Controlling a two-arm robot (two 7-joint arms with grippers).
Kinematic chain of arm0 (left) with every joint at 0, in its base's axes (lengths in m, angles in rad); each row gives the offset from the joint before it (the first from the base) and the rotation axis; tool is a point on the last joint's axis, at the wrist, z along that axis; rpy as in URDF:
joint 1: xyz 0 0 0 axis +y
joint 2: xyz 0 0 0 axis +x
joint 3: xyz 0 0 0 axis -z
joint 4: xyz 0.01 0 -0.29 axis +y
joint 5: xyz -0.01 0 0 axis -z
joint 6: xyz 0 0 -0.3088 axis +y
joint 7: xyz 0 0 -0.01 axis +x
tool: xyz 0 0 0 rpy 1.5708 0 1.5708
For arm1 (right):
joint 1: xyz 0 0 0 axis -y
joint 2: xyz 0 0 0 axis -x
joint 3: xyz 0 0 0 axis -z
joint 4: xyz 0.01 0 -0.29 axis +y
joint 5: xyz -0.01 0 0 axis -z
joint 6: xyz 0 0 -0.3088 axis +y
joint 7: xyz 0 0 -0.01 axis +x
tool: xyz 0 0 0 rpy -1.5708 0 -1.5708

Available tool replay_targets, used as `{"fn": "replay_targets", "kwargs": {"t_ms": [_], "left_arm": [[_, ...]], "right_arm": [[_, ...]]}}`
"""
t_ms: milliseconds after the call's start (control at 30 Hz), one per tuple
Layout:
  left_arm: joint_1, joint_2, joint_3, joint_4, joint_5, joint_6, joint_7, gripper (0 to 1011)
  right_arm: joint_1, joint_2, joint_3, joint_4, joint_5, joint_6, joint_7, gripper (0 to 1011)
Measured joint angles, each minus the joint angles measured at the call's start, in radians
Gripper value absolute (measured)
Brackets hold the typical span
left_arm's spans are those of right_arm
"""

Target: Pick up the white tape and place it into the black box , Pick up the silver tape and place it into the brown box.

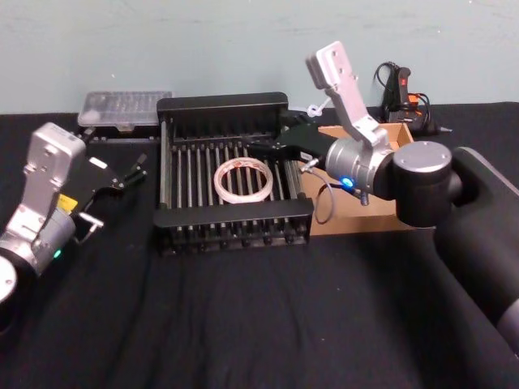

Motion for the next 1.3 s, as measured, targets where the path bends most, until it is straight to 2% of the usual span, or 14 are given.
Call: {"fn": "replay_targets", "kwargs": {"t_ms": [367, 633, 767, 800, 867, 1133, 1300], "left_arm": [[0.000, 0.000, 0.000, 0.000, 0.000, 0.000, 0.000, 1001], [0.000, 0.000, 0.000, 0.000, 0.000, 0.000, 0.000, 1001], [0.000, 0.000, 0.000, 0.000, 0.000, 0.000, 0.000, 1001], [0.000, 0.000, 0.000, 0.000, 0.000, 0.000, 0.000, 1001], [0.000, 0.000, 0.000, 0.000, 0.000, 0.000, 0.000, 1001], [0.000, 0.000, 0.000, 0.000, 0.000, 0.000, 0.000, 1001], [0.000, 0.000, 0.000, 0.000, 0.000, 0.000, 0.000, 1001]], "right_arm": [[-0.093, 0.064, 0.063, -0.162, 0.009, -0.006, -0.002, 1002], [-0.174, 0.108, 0.140, -0.262, 0.017, -0.024, -0.066, 1002], [-0.212, 0.120, 0.183, -0.292, 0.015, -0.037, -0.107, 1002], [-0.212, 0.120, 0.183, -0.292, 0.015, -0.037, -0.107, 1002], [-0.239, 0.126, 0.213, -0.306, 0.005, -0.050, -0.140, 1002], [-0.290, 0.127, 0.253, -0.313, -0.053, -0.095, -0.227, 1002], [-0.310, 0.123, 0.261, -0.299, -0.095, -0.127, -0.267, 1002]]}}
